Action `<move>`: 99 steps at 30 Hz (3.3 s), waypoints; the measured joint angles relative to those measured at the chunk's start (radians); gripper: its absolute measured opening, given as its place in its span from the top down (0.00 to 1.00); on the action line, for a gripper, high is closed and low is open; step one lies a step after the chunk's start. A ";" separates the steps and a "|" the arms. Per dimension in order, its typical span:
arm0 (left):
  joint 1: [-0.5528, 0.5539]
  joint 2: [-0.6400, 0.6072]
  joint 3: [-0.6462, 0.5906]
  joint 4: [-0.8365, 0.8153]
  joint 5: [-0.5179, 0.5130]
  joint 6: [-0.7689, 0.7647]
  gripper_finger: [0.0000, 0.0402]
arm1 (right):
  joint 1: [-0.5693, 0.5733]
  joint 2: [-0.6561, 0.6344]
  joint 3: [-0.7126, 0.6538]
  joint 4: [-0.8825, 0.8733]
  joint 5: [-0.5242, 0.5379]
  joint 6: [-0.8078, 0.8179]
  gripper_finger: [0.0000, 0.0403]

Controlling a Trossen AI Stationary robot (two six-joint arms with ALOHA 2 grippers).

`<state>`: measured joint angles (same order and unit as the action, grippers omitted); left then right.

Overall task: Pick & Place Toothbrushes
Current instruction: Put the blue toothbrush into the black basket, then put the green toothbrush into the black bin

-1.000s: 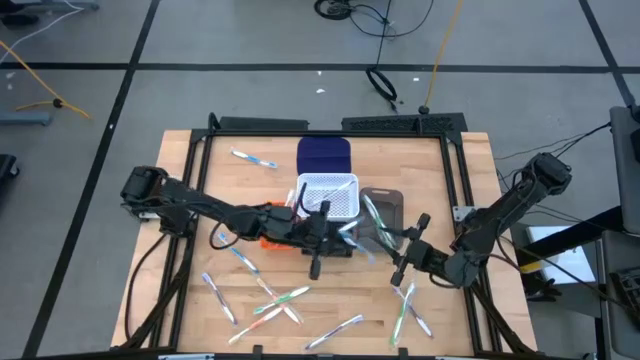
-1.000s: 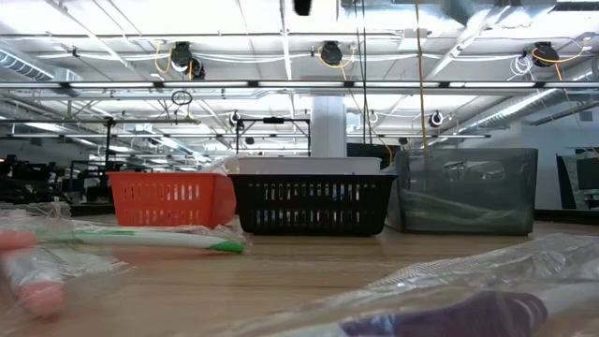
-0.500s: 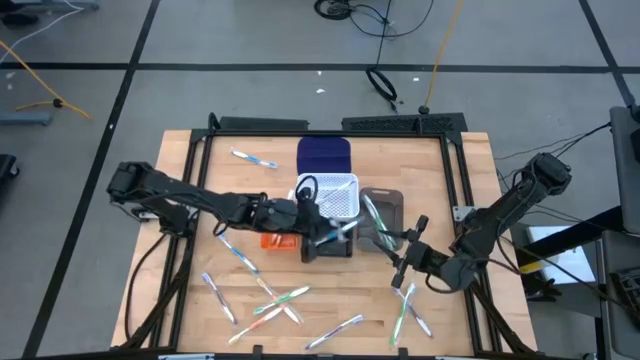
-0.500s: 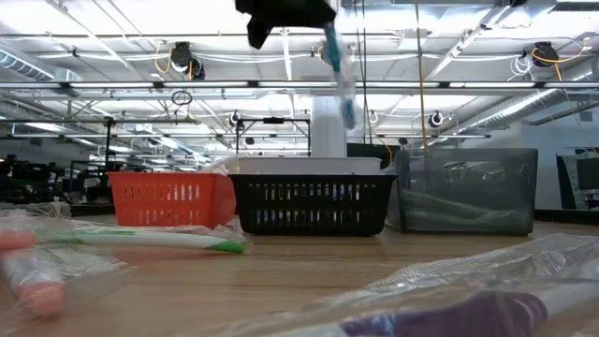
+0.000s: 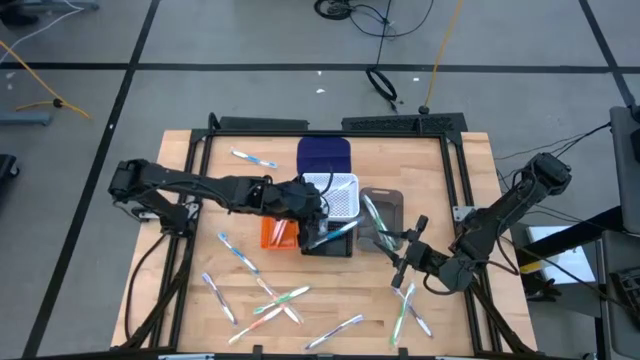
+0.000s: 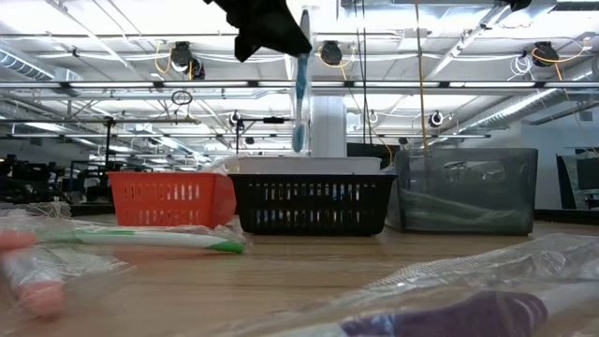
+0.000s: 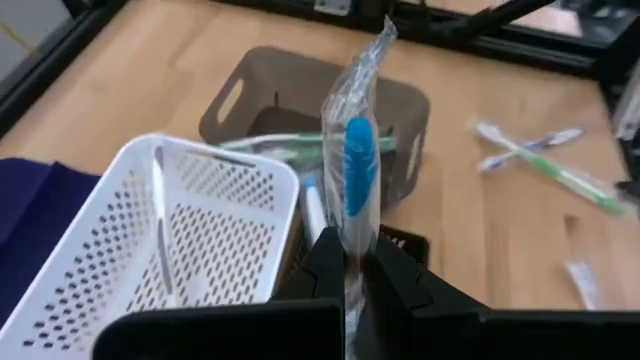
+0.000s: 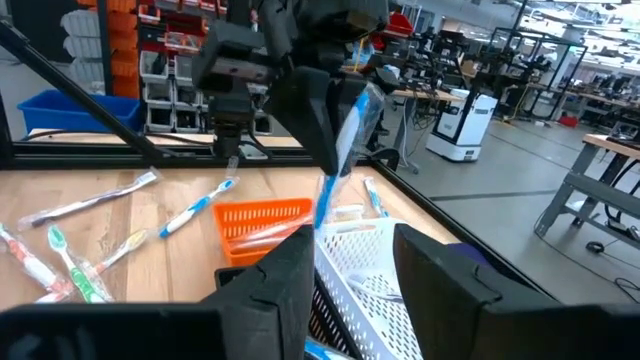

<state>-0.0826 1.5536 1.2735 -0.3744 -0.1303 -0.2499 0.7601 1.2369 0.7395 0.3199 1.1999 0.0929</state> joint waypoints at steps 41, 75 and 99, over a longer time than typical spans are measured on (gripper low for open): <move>0.015 0.225 0.226 -0.324 0.103 -0.041 0.90 | 0.000 0.000 0.000 -0.039 -0.001 0.019 0.68; 0.013 0.227 0.226 -0.335 0.175 -0.007 0.65 | 0.000 0.000 -0.001 -0.064 -0.137 0.078 0.68; -0.195 0.206 0.225 -0.380 0.094 0.011 0.67 | 0.059 0.113 -0.002 -0.393 -0.853 0.888 0.68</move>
<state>-0.2780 1.7596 1.4986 -0.7546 -0.0362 -0.2387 0.8189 1.3504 0.7376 -0.0732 0.3471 0.9812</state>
